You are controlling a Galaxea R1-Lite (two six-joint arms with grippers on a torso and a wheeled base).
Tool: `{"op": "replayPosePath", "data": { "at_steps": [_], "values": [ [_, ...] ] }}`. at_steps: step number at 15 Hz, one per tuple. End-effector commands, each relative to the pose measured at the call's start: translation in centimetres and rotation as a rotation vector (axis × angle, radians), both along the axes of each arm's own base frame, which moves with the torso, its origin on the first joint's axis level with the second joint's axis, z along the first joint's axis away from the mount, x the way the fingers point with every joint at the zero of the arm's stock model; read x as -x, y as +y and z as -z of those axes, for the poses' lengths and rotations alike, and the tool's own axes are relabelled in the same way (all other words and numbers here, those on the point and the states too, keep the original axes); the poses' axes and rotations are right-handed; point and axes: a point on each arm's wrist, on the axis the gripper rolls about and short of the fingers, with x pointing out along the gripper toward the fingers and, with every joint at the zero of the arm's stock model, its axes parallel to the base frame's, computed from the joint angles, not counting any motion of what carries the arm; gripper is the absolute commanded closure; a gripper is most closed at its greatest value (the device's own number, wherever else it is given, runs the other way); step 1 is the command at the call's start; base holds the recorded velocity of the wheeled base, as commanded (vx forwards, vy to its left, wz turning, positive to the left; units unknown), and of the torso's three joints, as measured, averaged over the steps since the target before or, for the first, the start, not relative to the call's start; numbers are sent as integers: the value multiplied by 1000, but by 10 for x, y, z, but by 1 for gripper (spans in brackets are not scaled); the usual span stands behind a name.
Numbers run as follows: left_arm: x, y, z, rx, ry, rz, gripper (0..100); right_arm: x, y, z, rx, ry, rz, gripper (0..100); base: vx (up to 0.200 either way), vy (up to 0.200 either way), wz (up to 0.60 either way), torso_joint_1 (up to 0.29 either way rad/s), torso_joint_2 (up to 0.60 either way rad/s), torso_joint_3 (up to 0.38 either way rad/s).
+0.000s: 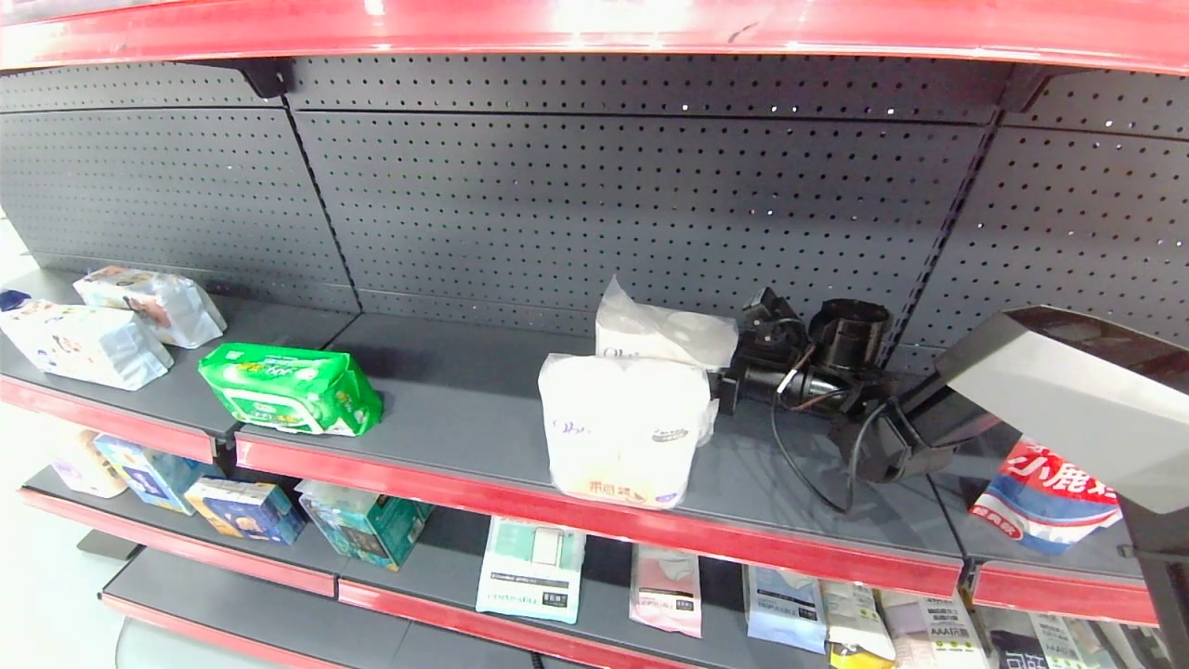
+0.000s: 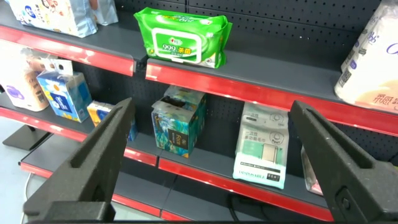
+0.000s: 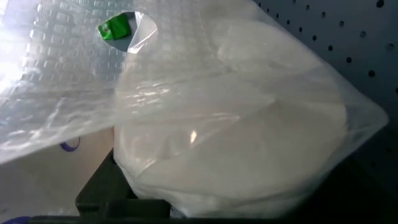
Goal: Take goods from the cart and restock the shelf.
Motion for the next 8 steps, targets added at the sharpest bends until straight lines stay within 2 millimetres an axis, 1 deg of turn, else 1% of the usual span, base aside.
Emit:
{"op": "replayPosePath", "data": {
  "at_steps": [1,3,4,8],
  "values": [
    [0,0,0,0,-1,-1,0,1,0,0,2,1,-9,100,0,0,0,0,0,0],
    [0,0,0,0,-1,-1,0,5,4,3,-4,32,-62,100,0,0,0,0,0,0],
    [0,0,0,0,-1,-1,0,6,3,3,-1,28,-70,100,0,0,0,0,0,0],
    [0,0,0,0,-1,-1,0,4,2,0,-6,22,-65,100,0,0,0,0,0,0]
  ]
}}
